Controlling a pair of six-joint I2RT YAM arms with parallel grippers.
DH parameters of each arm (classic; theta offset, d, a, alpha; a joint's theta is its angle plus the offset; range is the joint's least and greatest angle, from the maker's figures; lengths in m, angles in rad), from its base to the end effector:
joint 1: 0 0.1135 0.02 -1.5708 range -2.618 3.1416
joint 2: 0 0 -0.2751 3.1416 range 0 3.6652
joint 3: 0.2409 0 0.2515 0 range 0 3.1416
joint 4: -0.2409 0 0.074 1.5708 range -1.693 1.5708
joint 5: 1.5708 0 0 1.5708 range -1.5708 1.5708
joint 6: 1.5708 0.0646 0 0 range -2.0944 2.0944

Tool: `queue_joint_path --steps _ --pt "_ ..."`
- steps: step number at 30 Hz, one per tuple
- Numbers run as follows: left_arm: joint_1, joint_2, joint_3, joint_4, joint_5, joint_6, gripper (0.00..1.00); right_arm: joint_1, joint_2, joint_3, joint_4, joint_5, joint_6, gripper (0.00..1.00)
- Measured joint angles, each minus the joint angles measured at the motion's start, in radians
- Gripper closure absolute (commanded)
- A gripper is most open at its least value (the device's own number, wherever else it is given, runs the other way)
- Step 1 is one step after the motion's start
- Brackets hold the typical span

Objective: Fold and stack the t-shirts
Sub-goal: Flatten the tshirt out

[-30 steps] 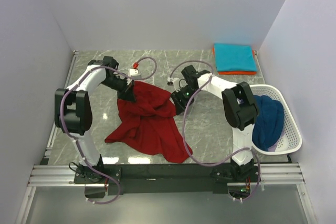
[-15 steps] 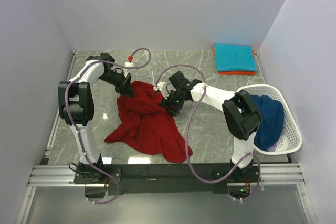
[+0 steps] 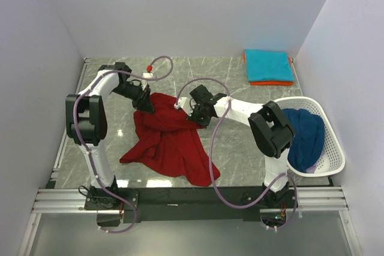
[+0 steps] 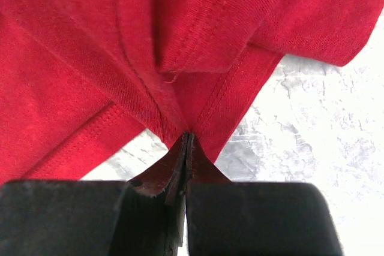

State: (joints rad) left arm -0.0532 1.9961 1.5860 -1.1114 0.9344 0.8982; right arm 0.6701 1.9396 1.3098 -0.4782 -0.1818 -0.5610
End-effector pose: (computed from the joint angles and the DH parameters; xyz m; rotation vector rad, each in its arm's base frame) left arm 0.3836 -0.0725 0.2095 1.1673 2.1982 -1.1199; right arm 0.3167 0.2658 0.1517 -1.5922 2.1519 0.2780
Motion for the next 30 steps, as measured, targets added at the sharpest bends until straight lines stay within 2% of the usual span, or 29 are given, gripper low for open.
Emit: queue_joint_path --steps 4,8,11,13,16,19,21,25,26,28,30 --pt "-0.042 -0.102 -0.103 -0.042 -0.016 0.12 0.49 -0.003 -0.002 -0.013 0.006 0.018 -0.016 1.0" --pt "-0.083 -0.279 -0.247 -0.063 -0.068 0.232 0.44 -0.011 -0.032 -0.056 0.024 0.037 -0.029 1.0" --pt "-0.071 -0.368 -0.272 -0.026 -0.095 0.249 0.42 -0.026 -0.049 -0.075 0.021 0.045 -0.036 1.0" --pt "-0.051 -0.372 -0.249 0.019 -0.098 0.228 0.37 -0.035 -0.054 -0.08 0.022 0.051 -0.039 1.0" --pt "-0.035 -0.309 -0.187 0.123 -0.116 0.166 0.34 -0.043 -0.065 -0.09 0.021 0.061 -0.041 1.0" --pt "-0.045 -0.238 -0.171 0.242 -0.158 0.115 0.31 -0.045 -0.071 -0.093 0.021 0.067 -0.043 1.0" --pt "-0.064 -0.199 -0.171 0.285 -0.187 0.101 0.25 -0.046 -0.075 -0.093 0.021 0.07 -0.043 1.0" --pt "-0.116 -0.124 -0.17 0.324 -0.253 0.083 0.31 -0.052 -0.079 -0.095 0.021 0.072 -0.043 1.0" --pt "-0.127 -0.109 -0.171 0.334 -0.27 0.08 0.37 -0.053 -0.082 -0.1 0.023 0.074 -0.043 1.0" --pt "-0.137 -0.091 -0.176 0.352 -0.314 0.075 0.43 -0.058 -0.094 -0.117 0.022 0.078 -0.045 1.0" --pt "-0.135 -0.086 -0.184 0.366 -0.359 0.074 0.57 -0.065 -0.106 -0.134 0.019 0.084 -0.051 1.0"
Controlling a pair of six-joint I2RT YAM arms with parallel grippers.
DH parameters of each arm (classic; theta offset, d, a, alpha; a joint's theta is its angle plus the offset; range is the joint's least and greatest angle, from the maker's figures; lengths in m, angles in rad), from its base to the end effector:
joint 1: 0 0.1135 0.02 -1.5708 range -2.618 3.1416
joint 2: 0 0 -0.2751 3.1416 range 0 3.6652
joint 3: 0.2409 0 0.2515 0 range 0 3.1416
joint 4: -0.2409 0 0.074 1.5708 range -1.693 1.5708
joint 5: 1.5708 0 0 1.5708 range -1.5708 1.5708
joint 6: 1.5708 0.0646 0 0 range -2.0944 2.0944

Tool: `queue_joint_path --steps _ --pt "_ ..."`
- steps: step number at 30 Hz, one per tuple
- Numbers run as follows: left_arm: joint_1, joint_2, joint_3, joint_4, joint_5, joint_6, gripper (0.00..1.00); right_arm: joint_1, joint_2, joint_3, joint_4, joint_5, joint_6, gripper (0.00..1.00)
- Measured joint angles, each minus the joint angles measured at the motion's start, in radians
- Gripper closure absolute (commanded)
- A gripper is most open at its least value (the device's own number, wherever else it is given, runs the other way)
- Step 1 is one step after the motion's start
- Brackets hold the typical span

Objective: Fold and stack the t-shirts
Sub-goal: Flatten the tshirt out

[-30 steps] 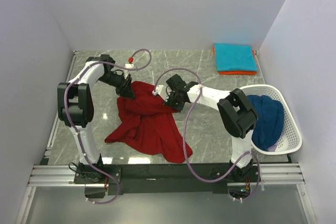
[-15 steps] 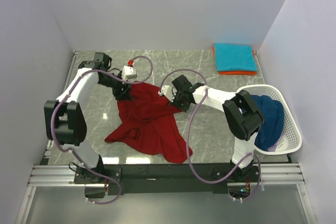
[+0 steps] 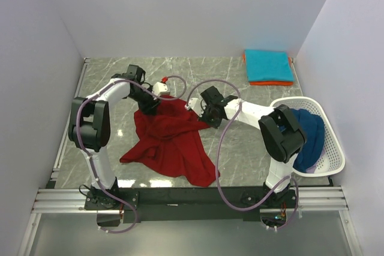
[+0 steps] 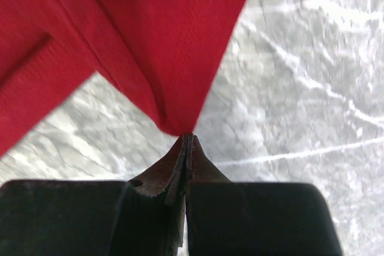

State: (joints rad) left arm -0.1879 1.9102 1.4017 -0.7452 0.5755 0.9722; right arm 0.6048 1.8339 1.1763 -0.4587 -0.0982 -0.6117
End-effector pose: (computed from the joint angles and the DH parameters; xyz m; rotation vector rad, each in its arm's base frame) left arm 0.3806 -0.1082 0.1846 1.5173 2.0927 -0.5484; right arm 0.3108 0.2225 0.1531 -1.5587 2.1852 0.1297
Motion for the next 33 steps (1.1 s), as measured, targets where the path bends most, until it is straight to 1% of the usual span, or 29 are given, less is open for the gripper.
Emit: queue_joint_path --steps 1,2,4,5,10,11,12,14,17,23,27,31,32,33 --pt "0.005 0.0 -0.003 0.002 -0.019 0.002 0.67 -0.005 -0.006 -0.007 -0.002 0.002 -0.002 1.0" --pt "0.011 0.0 -0.006 0.0 -0.037 0.004 0.82 -0.011 -0.012 -0.014 -0.003 0.003 -0.006 1.0" --pt "0.035 0.0 -0.008 -0.006 -0.063 0.011 0.92 -0.026 -0.021 -0.024 -0.006 0.005 -0.014 1.0" --pt "0.05 0.0 -0.008 -0.012 -0.071 0.013 0.99 -0.035 -0.026 -0.031 -0.006 0.006 -0.018 1.0" --pt "0.169 -0.026 -0.054 -0.034 -0.088 0.037 0.99 -0.084 -0.052 -0.056 -0.018 0.011 -0.037 1.0" --pt "0.196 -0.04 -0.072 -0.04 -0.089 0.04 0.99 -0.091 -0.055 -0.056 -0.026 0.01 -0.037 0.95" --pt "0.222 -0.056 -0.092 -0.045 -0.092 0.045 0.99 -0.098 -0.061 -0.056 -0.035 -0.003 -0.037 0.82" --pt "0.245 -0.08 -0.12 -0.048 -0.093 0.048 0.99 -0.097 -0.065 -0.045 -0.059 -0.027 -0.03 0.63" --pt "0.242 -0.101 -0.138 -0.053 -0.082 0.046 0.99 -0.071 -0.065 -0.006 -0.079 -0.066 -0.025 0.55" --pt "0.232 -0.1 -0.138 -0.053 -0.054 0.031 0.99 0.042 -0.026 0.081 -0.069 -0.075 -0.022 0.52" --pt "0.233 -0.099 -0.137 -0.053 -0.043 0.027 0.99 0.106 0.056 0.132 -0.05 -0.067 -0.01 0.51" --pt "0.232 -0.097 -0.137 -0.053 -0.036 0.024 0.99 0.138 0.134 0.183 -0.05 -0.04 -0.006 0.51" --pt "0.232 -0.096 -0.137 -0.053 -0.034 0.023 0.99 0.142 0.15 0.196 -0.05 -0.031 -0.006 0.54" --pt "0.232 -0.095 -0.137 -0.053 -0.031 0.019 0.99 0.143 0.159 0.21 -0.055 -0.025 -0.006 0.59"
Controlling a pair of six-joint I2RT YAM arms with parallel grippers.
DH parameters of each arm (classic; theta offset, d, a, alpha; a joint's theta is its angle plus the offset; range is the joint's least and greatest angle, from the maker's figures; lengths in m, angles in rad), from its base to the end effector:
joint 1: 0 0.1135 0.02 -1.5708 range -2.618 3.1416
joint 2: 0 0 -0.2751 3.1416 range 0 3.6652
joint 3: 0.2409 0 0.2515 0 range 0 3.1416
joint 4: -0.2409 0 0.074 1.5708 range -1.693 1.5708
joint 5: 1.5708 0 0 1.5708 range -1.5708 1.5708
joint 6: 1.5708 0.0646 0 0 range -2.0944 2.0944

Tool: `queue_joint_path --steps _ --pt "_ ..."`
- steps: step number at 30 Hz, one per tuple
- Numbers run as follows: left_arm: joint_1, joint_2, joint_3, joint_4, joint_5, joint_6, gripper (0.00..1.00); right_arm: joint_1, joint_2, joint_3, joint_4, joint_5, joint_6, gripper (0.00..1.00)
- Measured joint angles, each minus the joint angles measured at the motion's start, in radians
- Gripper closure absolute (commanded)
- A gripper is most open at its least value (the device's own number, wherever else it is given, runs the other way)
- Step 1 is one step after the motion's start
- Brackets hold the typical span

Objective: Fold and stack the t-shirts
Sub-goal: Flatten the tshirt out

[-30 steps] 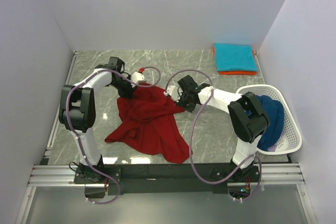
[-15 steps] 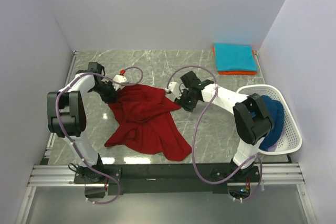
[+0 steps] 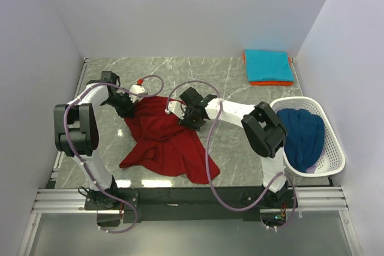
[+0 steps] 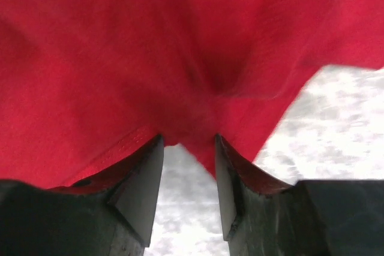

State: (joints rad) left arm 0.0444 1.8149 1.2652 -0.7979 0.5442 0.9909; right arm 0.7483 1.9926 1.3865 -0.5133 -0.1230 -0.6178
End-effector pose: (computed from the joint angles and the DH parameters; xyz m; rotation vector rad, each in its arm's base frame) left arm 0.3558 -0.0177 0.1779 1.2767 2.3121 -0.4937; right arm 0.3081 0.2969 0.1504 -1.7286 2.0640 0.2057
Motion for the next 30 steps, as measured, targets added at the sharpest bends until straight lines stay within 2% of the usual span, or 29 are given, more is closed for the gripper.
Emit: queue_joint_path --steps 1,4,12,19,26,30 --pt "0.0 0.001 0.0 0.0 0.001 -0.002 0.99 0.0 0.006 0.008 0.006 0.011 -0.002 0.78" --pt "0.001 0.002 0.0 0.0 0.002 -0.01 0.99 -0.002 0.014 0.012 0.02 0.042 -0.002 1.0" --pt "0.064 0.002 0.016 -0.025 0.019 -0.014 0.99 -0.054 -0.053 -0.084 0.039 0.08 -0.009 1.0" --pt "0.195 -0.008 0.012 -0.048 0.009 0.0 0.99 -0.208 -0.214 -0.206 -0.003 0.115 -0.064 1.0" --pt "0.267 -0.123 -0.183 -0.031 -0.071 0.073 0.99 -0.264 -0.306 -0.351 -0.034 0.14 -0.121 1.0" --pt "0.286 -0.128 -0.227 -0.028 -0.11 0.105 0.99 -0.265 -0.317 -0.423 -0.06 0.142 -0.141 1.0"
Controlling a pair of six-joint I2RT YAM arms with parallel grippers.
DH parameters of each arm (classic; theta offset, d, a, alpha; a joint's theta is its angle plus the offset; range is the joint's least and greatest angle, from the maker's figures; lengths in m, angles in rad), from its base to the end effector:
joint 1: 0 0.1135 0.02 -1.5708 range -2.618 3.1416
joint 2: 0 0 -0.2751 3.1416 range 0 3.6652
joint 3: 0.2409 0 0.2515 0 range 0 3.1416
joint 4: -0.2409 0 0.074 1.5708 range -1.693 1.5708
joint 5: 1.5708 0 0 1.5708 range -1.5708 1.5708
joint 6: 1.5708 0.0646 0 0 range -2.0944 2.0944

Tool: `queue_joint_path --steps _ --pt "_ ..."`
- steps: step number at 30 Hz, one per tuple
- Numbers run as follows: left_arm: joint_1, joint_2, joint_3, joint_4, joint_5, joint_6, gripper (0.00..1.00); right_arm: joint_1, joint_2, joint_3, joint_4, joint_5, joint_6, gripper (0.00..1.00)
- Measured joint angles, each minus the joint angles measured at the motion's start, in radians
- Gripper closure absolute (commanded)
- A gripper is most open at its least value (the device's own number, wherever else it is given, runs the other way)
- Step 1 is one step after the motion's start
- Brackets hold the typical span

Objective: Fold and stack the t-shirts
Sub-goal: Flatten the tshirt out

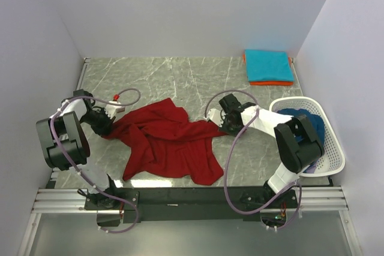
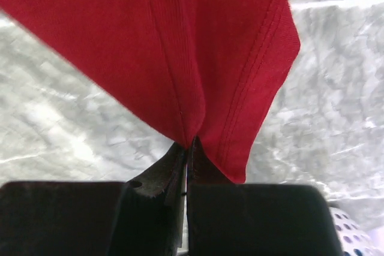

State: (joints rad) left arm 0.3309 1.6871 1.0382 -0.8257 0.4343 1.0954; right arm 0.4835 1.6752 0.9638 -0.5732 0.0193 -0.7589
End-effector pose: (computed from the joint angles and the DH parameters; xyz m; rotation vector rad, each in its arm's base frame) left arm 0.2883 0.0703 0.1550 1.0574 2.5515 -0.3739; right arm 0.2768 0.1439 0.1401 -1.6610 2.3277 -0.0839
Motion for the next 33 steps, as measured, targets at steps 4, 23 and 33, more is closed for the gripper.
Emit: queue_joint_path --steps 4,23,33 --pt "0.014 -0.009 -0.003 -0.031 0.014 0.077 0.64 -0.007 -0.045 -0.047 -0.016 -0.007 -0.002 1.0" --pt "-0.417 0.122 0.227 0.152 0.219 0.042 0.56 -0.022 -0.048 -0.032 -0.068 -0.04 0.015 1.0" --pt "-0.483 0.203 0.252 0.212 0.163 0.128 0.56 -0.045 -0.048 -0.011 -0.093 -0.049 0.026 1.0"
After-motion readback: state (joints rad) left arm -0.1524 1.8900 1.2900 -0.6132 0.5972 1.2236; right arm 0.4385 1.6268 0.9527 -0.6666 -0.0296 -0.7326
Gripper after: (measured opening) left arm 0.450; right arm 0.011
